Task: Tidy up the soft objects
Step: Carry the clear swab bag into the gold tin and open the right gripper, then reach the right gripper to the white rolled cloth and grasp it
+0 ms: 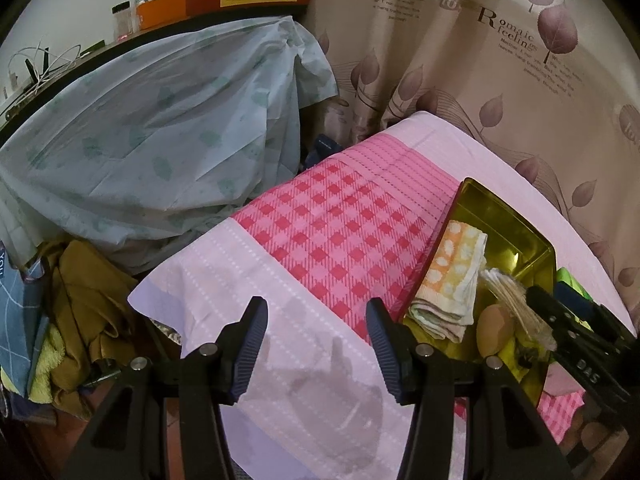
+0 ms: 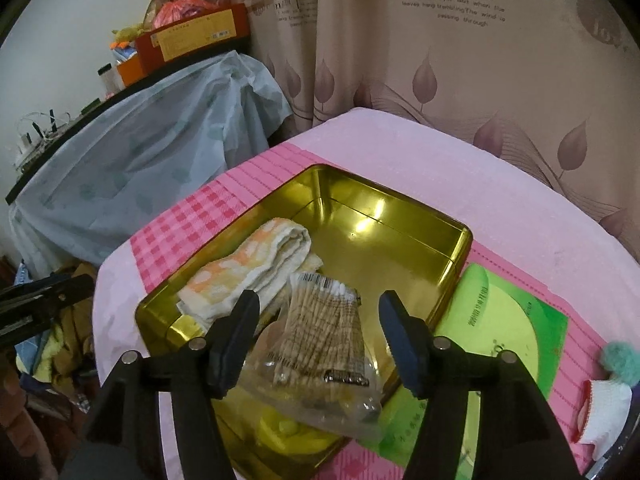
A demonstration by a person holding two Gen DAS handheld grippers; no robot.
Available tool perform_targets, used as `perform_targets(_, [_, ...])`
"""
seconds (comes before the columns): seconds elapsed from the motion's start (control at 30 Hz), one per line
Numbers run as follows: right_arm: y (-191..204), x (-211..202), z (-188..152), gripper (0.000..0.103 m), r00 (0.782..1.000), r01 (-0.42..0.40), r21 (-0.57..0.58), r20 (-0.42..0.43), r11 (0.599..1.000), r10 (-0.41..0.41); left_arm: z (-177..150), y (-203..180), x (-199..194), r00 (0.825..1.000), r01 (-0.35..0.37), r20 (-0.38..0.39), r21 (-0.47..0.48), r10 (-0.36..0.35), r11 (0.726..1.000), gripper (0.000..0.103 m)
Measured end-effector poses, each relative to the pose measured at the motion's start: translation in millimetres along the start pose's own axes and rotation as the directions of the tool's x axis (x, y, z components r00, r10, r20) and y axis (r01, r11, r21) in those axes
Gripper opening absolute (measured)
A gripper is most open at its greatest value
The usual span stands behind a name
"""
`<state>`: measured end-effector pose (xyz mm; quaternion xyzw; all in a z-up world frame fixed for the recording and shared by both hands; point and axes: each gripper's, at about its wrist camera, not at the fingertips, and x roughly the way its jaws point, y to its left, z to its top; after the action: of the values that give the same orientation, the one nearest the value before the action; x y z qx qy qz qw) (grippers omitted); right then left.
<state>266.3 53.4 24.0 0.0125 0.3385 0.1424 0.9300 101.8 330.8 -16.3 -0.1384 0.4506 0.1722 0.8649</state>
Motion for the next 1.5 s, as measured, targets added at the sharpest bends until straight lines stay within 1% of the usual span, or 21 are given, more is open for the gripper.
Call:
perform_targets(0.13, [-4.8,-17.0,-4.6,0.061,1.0,-0.012,0.018,0.024,1.0,0.012,-0.2,-1.0,0.2,1.0,-0.002,0.0,0.005,0.002,1.0,0.052])
perform_targets(0.27, [-13.3,-42.5,-18.8,0.063,0.998,-0.016,0.036,0.054,0.999,0.014,-1.2,-5.2,-0.6,1.0,-0.008,0.005,0.023,0.008,1.0,0.052])
perform_targets(0.43, [-33.3,-74.6,-43.0,0.064,0.997,0.017,0.055,0.078,0.998,-0.021,-2.1,-8.0,-3.3,1.0,-0.01,0.013,0.035,0.009,0.999,0.052])
perform_targets(0.6, [-69.8,-109.4,-73.8,0.064,0.99,0.097,0.087,0.095,0.991,-0.106,-2.5,-9.7,-3.5,1.0,-0.01,0.014,0.037,0.01,0.999,0.052])
perform_targets(0.73, [-109.7,-136.1,-100.5,0.064,0.976,0.184,0.132,0.09,0.974,-0.196,-3.1,-10.0,-3.8,1.0,-0.011,0.014,0.04,0.01,0.999,0.052])
perform_targets(0.9, [-169.6,-164.0,-138.1,0.064,0.952,0.283,0.223,0.051,0.933,-0.301,-5.1,-12.5,-4.6,1.0,-0.017,0.015,0.058,0.016,0.998,0.052])
perform_targets(1.0, [-202.7,-176.6,-161.1,0.064,0.938,0.329,0.273,0.019,0.904,-0.347,-5.7,-13.3,-4.7,1.0,-0.016,0.017,0.061,0.015,0.998,0.052])
perform_targets(1.13, [-229.1,-184.8,-186.6,0.064,0.921,0.376,0.304,-0.018,0.875,-0.39,-7.3,-16.1,-3.6,1.0,-0.019,0.015,0.08,0.018,0.997,0.052])
perform_targets(1.23, [-241.6,-182.6,-202.8,0.064,0.915,0.396,0.306,-0.047,0.866,-0.402,-8.6,-19.8,-2.5,1.0,-0.022,0.015,0.098,0.021,0.995,0.052])
perform_targets(1.33, [-250.2,-175.6,-210.9,0.063,0.915,0.398,0.307,-0.065,0.864,-0.398,-9.1,-22.5,-2.8,1.0,-0.018,0.02,0.115,0.016,0.993,0.052])
perform_targets(1.4, [-252.7,-169.7,-212.2,0.063,0.919,0.39,0.31,-0.067,0.867,-0.389,-8.7,-26.3,-2.0,1.0,-0.021,0.021,0.125,0.018,0.992,0.052])
perform_targets(1.5, [-255.8,-159.0,-210.6,0.062,0.918,0.394,0.291,-0.072,0.872,-0.391,-10.3,-30.6,-1.6,1.0,-0.02,0.02,0.143,0.017,0.99,0.052])
